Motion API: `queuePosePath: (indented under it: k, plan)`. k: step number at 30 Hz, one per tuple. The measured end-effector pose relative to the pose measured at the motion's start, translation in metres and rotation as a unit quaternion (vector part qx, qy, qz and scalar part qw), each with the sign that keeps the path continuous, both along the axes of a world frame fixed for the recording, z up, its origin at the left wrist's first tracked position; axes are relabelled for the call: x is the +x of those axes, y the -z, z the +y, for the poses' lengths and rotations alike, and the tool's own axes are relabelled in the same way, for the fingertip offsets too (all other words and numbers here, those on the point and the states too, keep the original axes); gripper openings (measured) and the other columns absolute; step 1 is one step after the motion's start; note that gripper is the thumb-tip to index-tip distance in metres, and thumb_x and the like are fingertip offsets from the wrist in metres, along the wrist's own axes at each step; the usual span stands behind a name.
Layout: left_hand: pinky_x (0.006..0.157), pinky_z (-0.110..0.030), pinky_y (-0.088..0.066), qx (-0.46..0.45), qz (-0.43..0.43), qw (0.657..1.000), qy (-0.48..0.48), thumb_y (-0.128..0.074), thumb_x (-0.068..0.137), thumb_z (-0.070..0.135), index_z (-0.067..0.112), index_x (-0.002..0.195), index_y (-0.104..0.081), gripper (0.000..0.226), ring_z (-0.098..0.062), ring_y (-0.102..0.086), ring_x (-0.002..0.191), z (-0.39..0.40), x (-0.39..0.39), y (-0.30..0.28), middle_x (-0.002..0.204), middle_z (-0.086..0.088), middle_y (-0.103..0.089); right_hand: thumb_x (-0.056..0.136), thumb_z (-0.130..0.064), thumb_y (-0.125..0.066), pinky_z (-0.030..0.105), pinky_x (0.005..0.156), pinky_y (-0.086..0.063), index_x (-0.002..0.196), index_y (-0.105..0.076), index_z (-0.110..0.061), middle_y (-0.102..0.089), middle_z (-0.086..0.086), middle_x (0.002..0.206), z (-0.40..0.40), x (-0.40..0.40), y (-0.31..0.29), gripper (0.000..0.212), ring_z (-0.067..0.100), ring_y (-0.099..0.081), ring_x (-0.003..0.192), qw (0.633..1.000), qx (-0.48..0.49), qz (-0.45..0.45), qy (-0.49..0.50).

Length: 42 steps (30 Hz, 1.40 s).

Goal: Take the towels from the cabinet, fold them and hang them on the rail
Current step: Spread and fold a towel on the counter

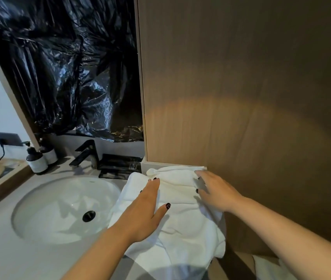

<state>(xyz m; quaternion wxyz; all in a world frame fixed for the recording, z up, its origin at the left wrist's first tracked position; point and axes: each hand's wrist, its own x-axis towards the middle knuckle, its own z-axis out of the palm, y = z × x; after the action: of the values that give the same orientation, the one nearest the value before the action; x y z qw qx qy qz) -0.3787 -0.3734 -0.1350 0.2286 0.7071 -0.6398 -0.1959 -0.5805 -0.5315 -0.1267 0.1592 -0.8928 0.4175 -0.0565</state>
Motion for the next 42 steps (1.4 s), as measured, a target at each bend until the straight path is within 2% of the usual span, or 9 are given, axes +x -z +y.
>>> queuePosePath:
  k: [6,11,17,22,28,32,35,38,42]
  plan:
    - [0.11,-0.011,0.001,0.011,0.036,0.999,-0.032,-0.04,0.101,0.048,0.025,0.157,0.005,0.075,0.009,0.007,0.141,-0.017,0.003,0.024,0.16,0.019,0.005,0.092,-0.035,-0.057,0.035,0.085,-0.043,0.11,-0.042,-0.028,-0.05,-0.005,0.108,-0.02,0.039,0.044,0.025,0.021,-0.049,0.1,0.999,0.04,-0.031,-0.011]
    - [0.109,-0.01,0.001,0.007,0.079,0.995,-0.056,-0.042,0.1,0.049,0.027,0.157,0.003,0.077,0.013,0.006,0.136,-0.018,0.006,0.036,0.153,0.026,0.001,0.085,-0.036,-0.066,0.031,0.076,-0.031,0.115,-0.051,-0.011,-0.048,0.008,0.105,-0.017,0.056,0.066,0.041,0.028,-0.049,0.103,0.997,0.057,-0.04,0.017]
    - [0.114,-0.016,-0.002,0.001,0.099,0.993,-0.064,-0.048,0.099,0.046,0.023,0.158,0.002,0.08,-0.003,-0.001,0.149,-0.022,0.018,0.041,0.163,0.015,-0.001,0.074,-0.028,-0.068,0.028,0.061,-0.033,0.061,-0.039,-0.032,-0.039,-0.012,0.073,0.011,0.051,0.059,0.032,0.013,-0.044,0.075,0.994,0.091,-0.063,-0.014]
    - [0.12,-0.024,-0.006,0.018,0.076,0.996,-0.052,-0.052,0.099,0.04,0.018,0.158,-0.002,0.08,-0.01,-0.006,0.151,-0.022,0.039,0.05,0.165,0.005,-0.004,0.072,-0.021,-0.059,0.042,0.063,-0.041,0.066,-0.045,-0.009,-0.041,-0.003,0.068,0.04,0.037,0.054,0.019,0.02,-0.045,0.067,0.997,0.041,-0.057,-0.03]
    - [0.122,-0.027,-0.008,-0.042,0.094,0.993,-0.061,-0.058,0.097,0.031,0.017,0.156,0.002,0.086,-0.014,0.002,0.152,-0.009,0.064,0.057,0.164,0.002,0.008,0.075,-0.019,-0.057,0.022,0.052,-0.027,0.067,-0.043,-0.029,-0.037,-0.009,0.07,0.069,0.03,0.04,0.019,0.014,-0.04,0.067,0.997,-0.046,-0.028,-0.053]
    - [0.109,-0.014,-0.016,-0.116,0.129,0.984,-0.047,-0.074,0.086,0.031,0.022,0.145,-0.023,0.08,0.003,-0.019,0.128,0.003,0.089,0.049,0.139,0.012,-0.024,0.066,-0.019,-0.059,0.02,0.047,-0.019,0.069,-0.04,-0.036,-0.035,-0.013,0.066,0.091,0.027,0.032,0.025,0.009,-0.036,0.06,0.984,-0.156,-0.069,-0.058]
    - [0.097,-0.021,-0.03,-0.065,0.189,0.976,-0.085,-0.081,0.08,0.027,0.025,0.136,-0.033,0.074,-0.007,-0.034,0.117,0.014,0.101,0.044,0.123,0.01,-0.034,0.063,-0.019,-0.062,0.02,0.048,-0.022,0.074,-0.063,-0.023,-0.045,-0.01,0.066,0.103,0.026,0.032,0.011,0.011,-0.044,0.059,0.974,-0.217,-0.042,-0.053]
    - [0.075,-0.019,-0.04,-0.049,0.197,0.969,-0.139,-0.082,0.078,0.027,0.02,0.12,-0.046,0.056,-0.014,-0.051,0.096,0.021,0.11,0.051,0.107,0.005,-0.053,0.063,-0.016,-0.062,0.015,0.047,-0.012,0.065,-0.053,-0.022,-0.037,-0.01,0.063,0.116,0.026,0.038,0.011,0.011,-0.036,0.056,0.974,-0.226,-0.003,-0.024]
    - [0.059,-0.022,-0.041,-0.047,0.244,0.958,-0.145,-0.077,0.083,0.024,0.014,0.095,-0.055,0.027,-0.016,-0.056,0.073,0.029,0.111,0.051,0.083,-0.001,-0.059,0.087,-0.014,-0.055,0.032,0.049,-0.041,0.1,-0.062,-0.024,-0.061,-0.002,0.085,0.135,0.029,0.052,0.018,0.023,-0.059,0.067,0.98,-0.172,0.005,0.103]
